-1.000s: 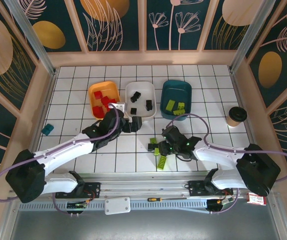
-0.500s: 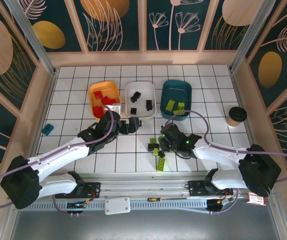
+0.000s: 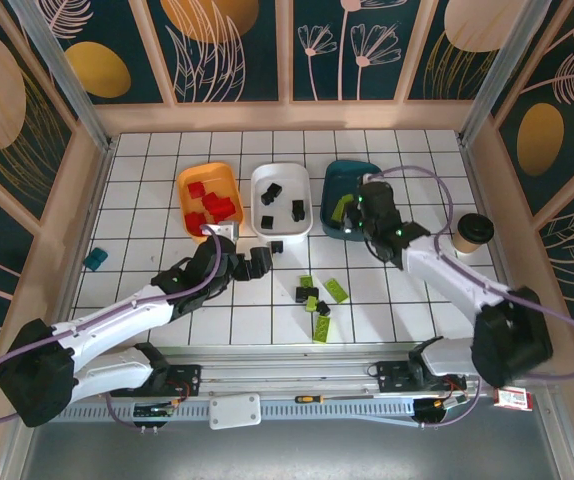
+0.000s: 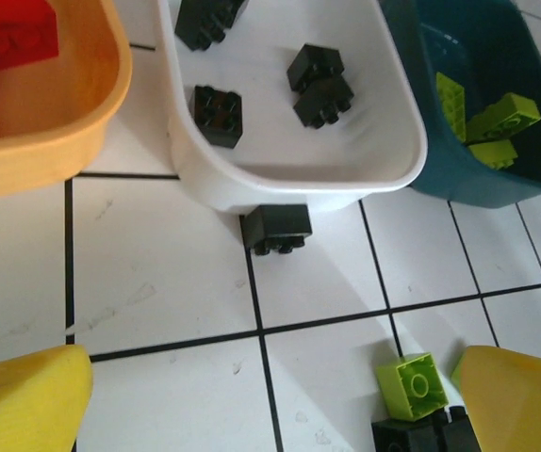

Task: Sort the legos into containers by color
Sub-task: Place the lego in the container, then pick up the lego from the bottom-center of the table.

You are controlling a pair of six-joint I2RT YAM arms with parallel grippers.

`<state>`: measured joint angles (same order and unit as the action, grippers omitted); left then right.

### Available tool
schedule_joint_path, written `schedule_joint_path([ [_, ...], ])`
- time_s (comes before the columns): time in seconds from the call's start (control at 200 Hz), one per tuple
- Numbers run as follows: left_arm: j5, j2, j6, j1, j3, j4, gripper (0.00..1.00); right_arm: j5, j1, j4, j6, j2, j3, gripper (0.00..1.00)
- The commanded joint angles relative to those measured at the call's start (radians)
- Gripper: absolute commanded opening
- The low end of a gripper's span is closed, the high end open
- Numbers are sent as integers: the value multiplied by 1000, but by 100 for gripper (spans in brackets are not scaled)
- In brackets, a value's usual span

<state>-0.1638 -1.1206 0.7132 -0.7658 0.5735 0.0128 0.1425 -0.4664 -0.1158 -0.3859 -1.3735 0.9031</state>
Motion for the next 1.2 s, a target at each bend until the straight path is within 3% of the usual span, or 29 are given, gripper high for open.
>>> schedule_joint_path([
  [0.0,17,24,39,-1,-25,9,99,-49,56,78,12,-139,77,7],
  [0.155,20,47,54,-2,-51,8,99,-60,83,65,10,-281,172,14],
  [0.33,21,55,58,-2,-62,13,99,-63,89,47,5,-305,217,47],
  [0.445,18,57,56,-2,-64,13,99,-69,79,42,5,-234,192,57],
  [0.621,14,55,55,-2,-67,9,99,-49,6,4,6,-67,73,64],
  [0.841,15,40,52,-3,-80,-9,99,1,-171,-109,-54,130,-153,66],
  [1.031,12,16,46,-2,-80,-16,99,25,-281,-201,-116,152,-262,70],
  [1.196,9,7,47,-3,-80,-20,99,15,-305,-209,-126,129,-314,70],
])
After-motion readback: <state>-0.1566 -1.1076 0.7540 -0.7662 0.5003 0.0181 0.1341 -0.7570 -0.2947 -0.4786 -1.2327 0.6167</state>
